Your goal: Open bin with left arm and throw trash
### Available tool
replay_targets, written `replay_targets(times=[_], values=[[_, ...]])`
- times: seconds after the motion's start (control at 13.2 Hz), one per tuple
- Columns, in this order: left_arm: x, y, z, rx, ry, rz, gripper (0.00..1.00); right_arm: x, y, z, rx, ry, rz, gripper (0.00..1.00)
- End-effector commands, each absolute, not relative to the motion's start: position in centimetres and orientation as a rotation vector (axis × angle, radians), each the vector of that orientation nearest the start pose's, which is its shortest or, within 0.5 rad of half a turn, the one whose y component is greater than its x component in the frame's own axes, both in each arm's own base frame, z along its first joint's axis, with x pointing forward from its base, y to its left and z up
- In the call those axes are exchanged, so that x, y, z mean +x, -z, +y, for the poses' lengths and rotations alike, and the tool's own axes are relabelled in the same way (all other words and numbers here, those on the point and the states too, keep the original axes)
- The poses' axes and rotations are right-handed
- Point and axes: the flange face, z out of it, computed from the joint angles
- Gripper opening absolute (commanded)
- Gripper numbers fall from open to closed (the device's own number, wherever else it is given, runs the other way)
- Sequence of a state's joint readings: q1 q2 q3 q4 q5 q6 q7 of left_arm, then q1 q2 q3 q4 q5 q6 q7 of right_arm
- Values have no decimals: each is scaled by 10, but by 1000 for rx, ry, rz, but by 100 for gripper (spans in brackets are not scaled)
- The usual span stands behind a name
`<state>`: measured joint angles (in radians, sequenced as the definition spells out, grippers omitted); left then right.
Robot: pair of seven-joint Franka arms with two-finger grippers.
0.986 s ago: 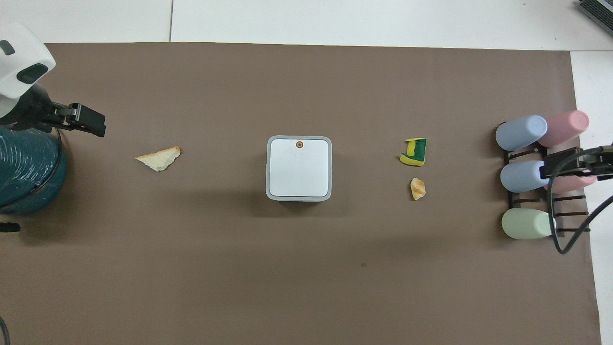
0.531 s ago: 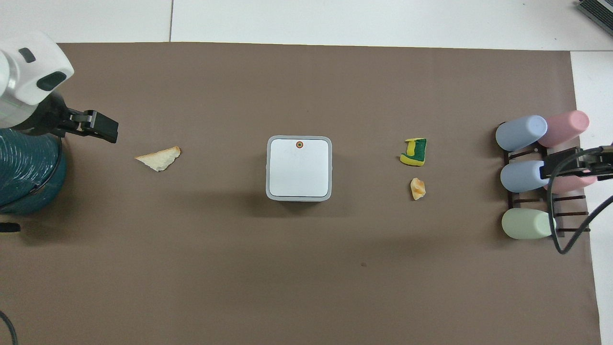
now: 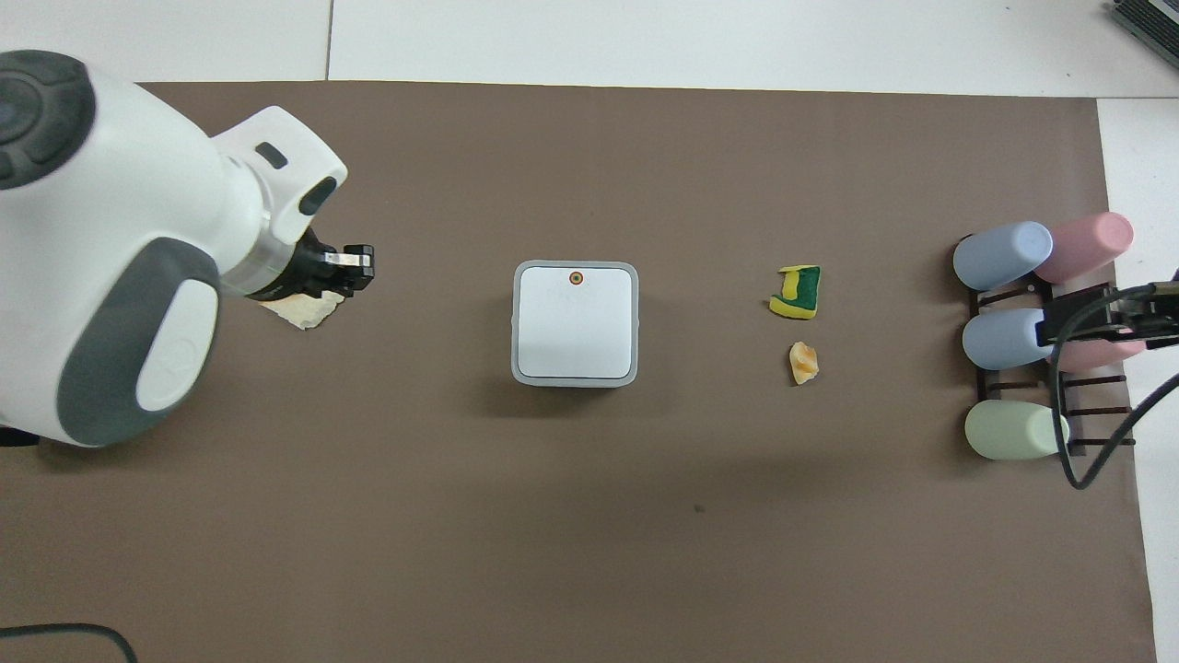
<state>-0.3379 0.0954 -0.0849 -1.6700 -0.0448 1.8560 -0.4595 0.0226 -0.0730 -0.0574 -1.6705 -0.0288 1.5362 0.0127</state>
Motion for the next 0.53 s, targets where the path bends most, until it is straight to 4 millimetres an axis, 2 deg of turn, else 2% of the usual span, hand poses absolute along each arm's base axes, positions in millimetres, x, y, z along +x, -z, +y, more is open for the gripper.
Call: replay_targets(times=[0.0,0.15,0.3,0.45], values=[[541,-524,-274,-3290,145,-224,0,505,-589,-21,-3146,-61,83,100],[543,-499,-310,-3338,197,-432,0,499,-549,-18,-3143,21,80,100],[543,-486,-315,-3380,232,-550,0,502,-516,5,-3143,53,33,100],[541,-480,-319,-3423,241,-605,0,516,-480,27,-3145,22,7,100]])
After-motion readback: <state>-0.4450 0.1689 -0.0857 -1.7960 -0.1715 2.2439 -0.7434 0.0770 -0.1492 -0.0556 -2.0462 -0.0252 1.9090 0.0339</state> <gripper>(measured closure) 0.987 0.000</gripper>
